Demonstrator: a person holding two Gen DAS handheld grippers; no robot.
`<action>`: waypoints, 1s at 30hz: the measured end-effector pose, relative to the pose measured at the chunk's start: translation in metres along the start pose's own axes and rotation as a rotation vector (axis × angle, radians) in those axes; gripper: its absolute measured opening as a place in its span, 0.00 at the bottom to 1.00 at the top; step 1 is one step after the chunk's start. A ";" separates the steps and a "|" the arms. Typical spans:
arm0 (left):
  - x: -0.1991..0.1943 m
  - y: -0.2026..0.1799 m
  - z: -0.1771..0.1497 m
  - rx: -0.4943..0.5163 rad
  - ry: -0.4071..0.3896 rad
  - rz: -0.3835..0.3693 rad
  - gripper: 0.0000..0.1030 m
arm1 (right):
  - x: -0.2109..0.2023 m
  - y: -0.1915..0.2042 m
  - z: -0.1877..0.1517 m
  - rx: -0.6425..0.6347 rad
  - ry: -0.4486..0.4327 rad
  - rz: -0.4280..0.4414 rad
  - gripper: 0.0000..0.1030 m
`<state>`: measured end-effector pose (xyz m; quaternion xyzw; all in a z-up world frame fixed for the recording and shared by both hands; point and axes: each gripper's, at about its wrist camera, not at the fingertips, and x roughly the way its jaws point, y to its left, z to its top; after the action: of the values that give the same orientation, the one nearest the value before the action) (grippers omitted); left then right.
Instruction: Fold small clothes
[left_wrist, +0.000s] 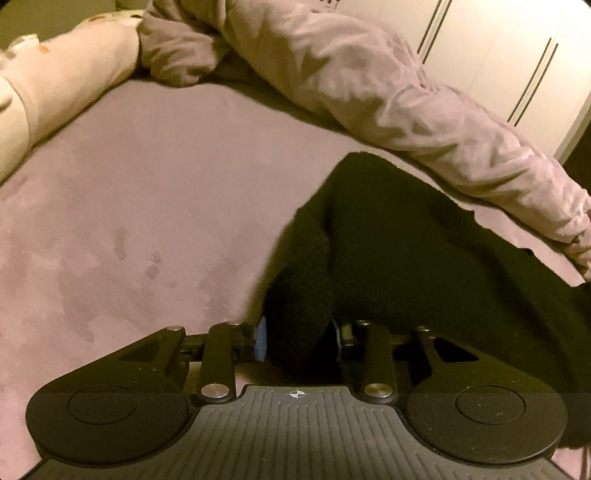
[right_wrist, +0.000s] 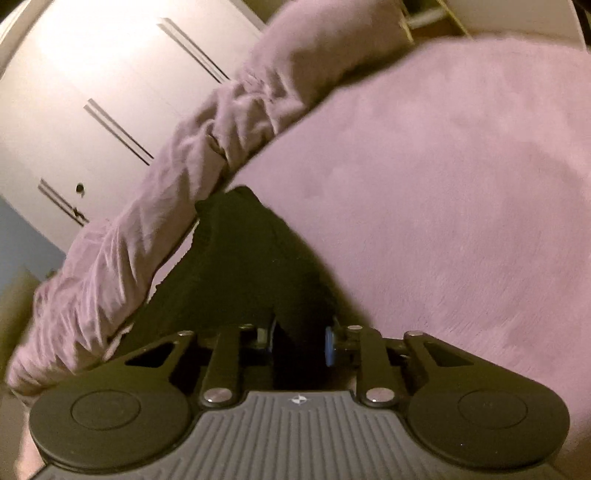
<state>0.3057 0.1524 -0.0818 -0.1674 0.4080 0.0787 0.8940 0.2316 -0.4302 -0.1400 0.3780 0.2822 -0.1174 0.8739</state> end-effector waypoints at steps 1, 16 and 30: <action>0.001 0.002 0.000 0.002 0.009 0.007 0.39 | -0.002 0.002 -0.001 -0.038 -0.014 -0.030 0.22; 0.017 0.011 -0.010 -0.070 0.038 0.005 0.93 | -0.049 0.045 -0.044 -0.301 -0.012 -0.008 0.42; 0.023 0.018 -0.001 -0.167 0.050 -0.091 0.73 | -0.069 0.081 -0.089 -0.425 0.045 0.130 0.53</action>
<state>0.3148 0.1687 -0.1038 -0.2616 0.4142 0.0679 0.8691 0.1732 -0.3106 -0.1014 0.2054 0.2951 0.0099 0.9331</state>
